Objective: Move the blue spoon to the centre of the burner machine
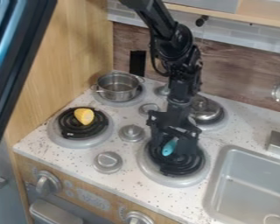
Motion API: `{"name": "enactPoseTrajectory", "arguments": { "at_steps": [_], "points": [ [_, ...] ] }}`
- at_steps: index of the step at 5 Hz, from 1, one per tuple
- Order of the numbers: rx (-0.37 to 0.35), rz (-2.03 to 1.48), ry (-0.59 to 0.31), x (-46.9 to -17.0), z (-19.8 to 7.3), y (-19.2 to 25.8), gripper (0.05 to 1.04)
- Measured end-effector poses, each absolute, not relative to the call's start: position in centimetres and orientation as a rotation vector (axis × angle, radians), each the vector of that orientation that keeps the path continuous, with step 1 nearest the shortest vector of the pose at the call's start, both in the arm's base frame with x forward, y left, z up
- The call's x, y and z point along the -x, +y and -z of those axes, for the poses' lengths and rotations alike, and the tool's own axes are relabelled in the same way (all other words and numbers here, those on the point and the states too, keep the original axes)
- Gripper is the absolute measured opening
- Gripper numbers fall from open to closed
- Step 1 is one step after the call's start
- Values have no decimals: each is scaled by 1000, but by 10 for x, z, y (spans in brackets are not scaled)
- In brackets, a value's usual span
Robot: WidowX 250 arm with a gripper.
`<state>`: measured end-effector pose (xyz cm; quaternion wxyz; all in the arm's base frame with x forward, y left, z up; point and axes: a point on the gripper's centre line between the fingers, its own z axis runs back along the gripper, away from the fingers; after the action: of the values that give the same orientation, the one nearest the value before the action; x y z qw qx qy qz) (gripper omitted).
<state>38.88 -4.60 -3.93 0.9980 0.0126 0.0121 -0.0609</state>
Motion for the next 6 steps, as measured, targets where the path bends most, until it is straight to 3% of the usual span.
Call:
{"name": "enactPoseTrajectory", "arguments": {
  "at_steps": [1,2,3,4,6],
  "points": [
    [-34,124,38,-386,40,-43,385],
    [-33,107,40,-386,33,-26,323],
    [-30,36,-34,-394,8,12,323],
    [-38,-46,-56,-396,3,59,323],
    [-18,-6,7,-405,31,60,322]
  ]
}}
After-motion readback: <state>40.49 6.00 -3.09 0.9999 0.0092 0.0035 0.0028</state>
